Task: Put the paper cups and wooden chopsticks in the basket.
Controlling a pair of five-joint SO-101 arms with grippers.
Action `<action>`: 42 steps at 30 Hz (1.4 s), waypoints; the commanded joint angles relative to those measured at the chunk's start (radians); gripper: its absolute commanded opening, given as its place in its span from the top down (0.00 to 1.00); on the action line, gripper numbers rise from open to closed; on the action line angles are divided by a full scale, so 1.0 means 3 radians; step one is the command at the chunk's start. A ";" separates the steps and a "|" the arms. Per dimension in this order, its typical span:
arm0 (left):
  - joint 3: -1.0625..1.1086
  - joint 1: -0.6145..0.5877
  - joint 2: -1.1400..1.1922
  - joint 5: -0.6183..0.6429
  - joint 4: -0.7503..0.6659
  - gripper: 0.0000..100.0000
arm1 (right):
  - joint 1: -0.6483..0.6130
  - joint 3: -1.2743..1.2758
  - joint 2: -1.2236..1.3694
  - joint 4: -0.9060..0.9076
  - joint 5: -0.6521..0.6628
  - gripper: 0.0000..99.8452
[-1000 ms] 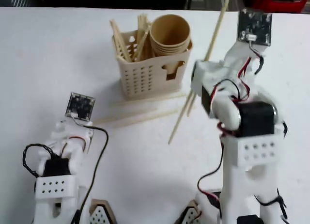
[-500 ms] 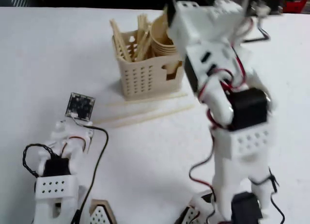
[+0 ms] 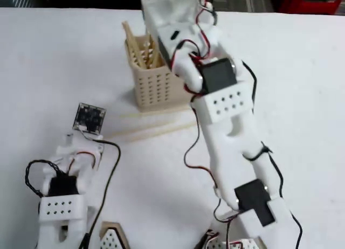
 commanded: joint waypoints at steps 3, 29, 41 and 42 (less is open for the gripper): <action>-0.0010 -0.0033 -0.0054 -0.0020 -0.0061 0.91 | -0.0013 -0.0133 0.0176 -0.0049 0.0046 0.98; -0.0005 -0.0038 -0.0054 -0.0026 -0.0066 0.91 | 0.0182 -0.0133 -0.0821 0.2447 0.0046 0.92; -0.0020 -0.0125 -0.0054 -0.0020 -0.0066 0.91 | 0.0478 0.0327 -0.1051 0.3486 0.0164 0.92; -0.0036 -0.0197 -0.0054 -0.0005 -0.0066 0.91 | 0.0448 0.0460 -0.1097 0.3486 0.0327 0.92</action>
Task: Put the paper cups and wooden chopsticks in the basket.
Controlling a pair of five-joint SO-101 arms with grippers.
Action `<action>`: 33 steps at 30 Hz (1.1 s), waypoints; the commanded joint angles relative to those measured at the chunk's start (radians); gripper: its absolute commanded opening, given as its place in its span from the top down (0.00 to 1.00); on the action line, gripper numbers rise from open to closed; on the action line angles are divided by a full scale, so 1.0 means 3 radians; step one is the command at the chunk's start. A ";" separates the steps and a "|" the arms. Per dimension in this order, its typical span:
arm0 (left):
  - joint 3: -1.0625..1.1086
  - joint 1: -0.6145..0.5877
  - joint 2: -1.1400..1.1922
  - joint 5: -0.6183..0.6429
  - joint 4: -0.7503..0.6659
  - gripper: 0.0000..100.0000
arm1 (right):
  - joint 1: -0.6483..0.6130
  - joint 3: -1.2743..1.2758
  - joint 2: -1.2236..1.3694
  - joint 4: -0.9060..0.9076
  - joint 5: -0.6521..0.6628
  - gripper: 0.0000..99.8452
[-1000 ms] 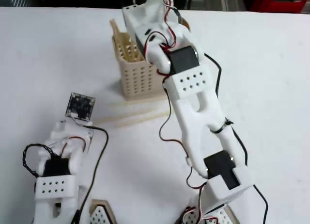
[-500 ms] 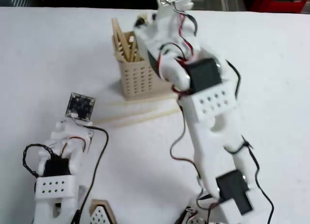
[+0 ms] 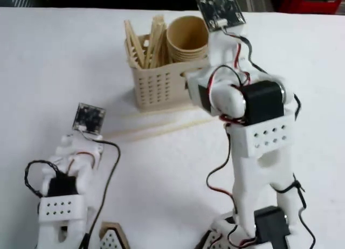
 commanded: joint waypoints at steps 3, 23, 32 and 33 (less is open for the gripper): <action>-0.0107 -0.0386 -0.0059 0.0010 -0.0066 0.91 | -0.0095 0.0624 -0.0345 0.0038 0.0895 0.92; -0.0271 -0.1261 -0.0054 0.0588 -0.0189 0.91 | -0.1332 0.2036 0.0381 -0.0662 0.2383 0.90; -0.0271 -0.1261 -0.0054 0.0593 -0.0189 0.91 | -0.1353 0.1683 0.1164 -0.0918 0.2859 0.69; -0.0271 -0.1261 -0.0054 0.0593 -0.0189 0.91 | -0.1353 0.1637 0.1261 -0.0918 0.2905 0.69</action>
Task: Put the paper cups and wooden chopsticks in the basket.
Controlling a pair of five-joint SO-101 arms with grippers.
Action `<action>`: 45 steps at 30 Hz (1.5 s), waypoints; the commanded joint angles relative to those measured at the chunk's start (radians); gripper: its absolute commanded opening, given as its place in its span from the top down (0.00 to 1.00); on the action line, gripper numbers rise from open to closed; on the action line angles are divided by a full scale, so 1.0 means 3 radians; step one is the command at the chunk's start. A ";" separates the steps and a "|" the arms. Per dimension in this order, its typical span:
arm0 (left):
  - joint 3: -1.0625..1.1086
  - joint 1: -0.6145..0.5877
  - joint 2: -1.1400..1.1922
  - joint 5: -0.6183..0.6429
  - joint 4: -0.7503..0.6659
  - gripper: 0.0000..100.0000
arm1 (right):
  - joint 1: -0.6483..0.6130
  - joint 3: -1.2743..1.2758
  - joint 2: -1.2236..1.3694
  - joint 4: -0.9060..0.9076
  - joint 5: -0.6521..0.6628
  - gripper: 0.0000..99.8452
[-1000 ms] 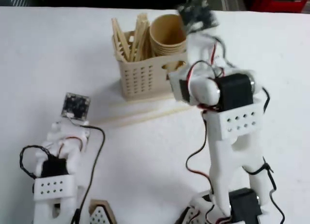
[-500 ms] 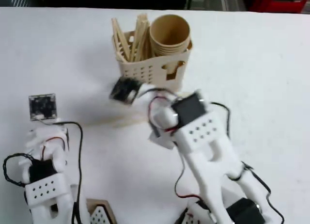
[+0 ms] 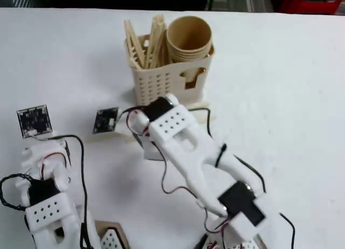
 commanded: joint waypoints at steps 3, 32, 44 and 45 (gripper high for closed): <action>-0.0194 -0.0028 -0.0054 0.0041 -0.0072 0.91 | -0.0013 -0.0399 0.0391 -0.0028 0.0286 0.69; -0.0194 -0.0013 -0.0059 0.0031 -0.0082 0.91 | 0.0084 -0.2598 0.2810 0.0483 0.0373 0.91; -0.0169 -0.0013 -0.0059 0.0036 -0.0159 0.91 | 0.0013 -0.2849 0.2846 0.0765 0.0343 0.96; -0.0169 -0.0013 -0.0059 0.0036 -0.0159 0.91 | 0.0008 -0.2854 0.2846 0.0795 0.0312 0.96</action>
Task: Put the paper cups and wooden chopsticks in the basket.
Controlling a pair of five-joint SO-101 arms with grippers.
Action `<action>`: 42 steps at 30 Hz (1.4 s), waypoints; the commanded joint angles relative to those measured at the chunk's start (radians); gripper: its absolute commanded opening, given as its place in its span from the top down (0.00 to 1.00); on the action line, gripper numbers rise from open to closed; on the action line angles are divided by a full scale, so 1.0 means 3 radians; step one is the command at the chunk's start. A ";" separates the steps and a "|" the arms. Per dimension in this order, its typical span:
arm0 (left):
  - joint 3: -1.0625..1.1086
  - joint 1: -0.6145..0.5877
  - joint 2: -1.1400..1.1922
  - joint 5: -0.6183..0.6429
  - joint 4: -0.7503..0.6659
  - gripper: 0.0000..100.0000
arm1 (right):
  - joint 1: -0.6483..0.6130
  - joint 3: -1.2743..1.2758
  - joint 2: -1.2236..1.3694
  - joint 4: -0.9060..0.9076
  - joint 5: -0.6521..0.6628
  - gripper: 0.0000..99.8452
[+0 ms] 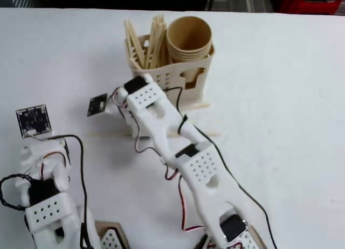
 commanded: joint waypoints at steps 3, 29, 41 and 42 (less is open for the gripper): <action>-0.0169 -0.0008 -0.0059 0.0036 -0.0077 0.91 | -0.0100 -0.0031 -0.0003 0.0141 -0.0220 0.96; -0.0169 -0.0003 -0.0059 0.0036 -0.0077 0.91 | -0.0309 -0.0205 0.0079 -0.0008 -0.0404 0.93; -0.0169 -0.0003 -0.0059 0.0031 -0.0082 0.91 | -0.0279 -0.0051 -0.0233 -0.0028 -0.0404 0.82; -0.0169 -0.0003 -0.0059 0.0031 -0.0082 0.91 | -0.0289 -0.0031 -0.0161 -0.0028 -0.0404 0.82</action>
